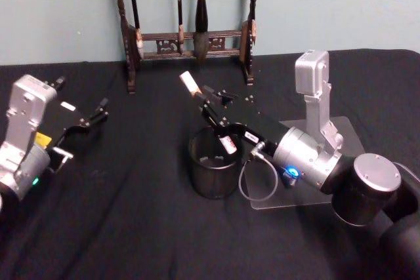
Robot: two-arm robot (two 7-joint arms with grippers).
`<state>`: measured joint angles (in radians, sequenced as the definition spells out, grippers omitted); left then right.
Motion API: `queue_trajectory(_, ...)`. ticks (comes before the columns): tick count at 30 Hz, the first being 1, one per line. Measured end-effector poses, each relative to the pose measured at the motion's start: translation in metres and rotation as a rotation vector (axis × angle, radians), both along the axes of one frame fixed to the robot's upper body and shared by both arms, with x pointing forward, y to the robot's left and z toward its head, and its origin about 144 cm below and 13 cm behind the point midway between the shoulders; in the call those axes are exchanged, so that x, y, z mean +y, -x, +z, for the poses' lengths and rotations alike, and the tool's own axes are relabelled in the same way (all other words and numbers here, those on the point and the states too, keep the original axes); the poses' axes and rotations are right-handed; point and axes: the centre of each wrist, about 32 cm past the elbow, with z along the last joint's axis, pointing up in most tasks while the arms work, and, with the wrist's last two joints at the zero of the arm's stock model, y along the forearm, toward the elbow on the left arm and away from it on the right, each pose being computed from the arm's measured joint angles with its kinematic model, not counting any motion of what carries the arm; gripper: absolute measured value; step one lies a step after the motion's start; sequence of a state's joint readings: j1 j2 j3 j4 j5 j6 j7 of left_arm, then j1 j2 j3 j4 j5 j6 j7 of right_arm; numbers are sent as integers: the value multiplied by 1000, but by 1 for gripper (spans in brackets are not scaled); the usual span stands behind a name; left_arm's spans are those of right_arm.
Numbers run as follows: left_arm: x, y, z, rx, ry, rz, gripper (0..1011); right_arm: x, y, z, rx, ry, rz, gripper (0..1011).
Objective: Pick up the water-based marker from the table and place it into the pen holder.
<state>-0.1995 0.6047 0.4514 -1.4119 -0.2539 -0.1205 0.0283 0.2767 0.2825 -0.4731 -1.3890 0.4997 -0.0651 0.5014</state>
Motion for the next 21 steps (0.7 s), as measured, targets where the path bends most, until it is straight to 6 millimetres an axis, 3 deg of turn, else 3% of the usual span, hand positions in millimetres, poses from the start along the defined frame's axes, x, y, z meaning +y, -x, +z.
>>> queue_trajectory(3,0,0,0,0,0,0,1001,0,0,0,0,0,0,177)
queue_trajectory(21,0,0,0,0,0,0,1001,0,0,0,-1,-2,2,738)
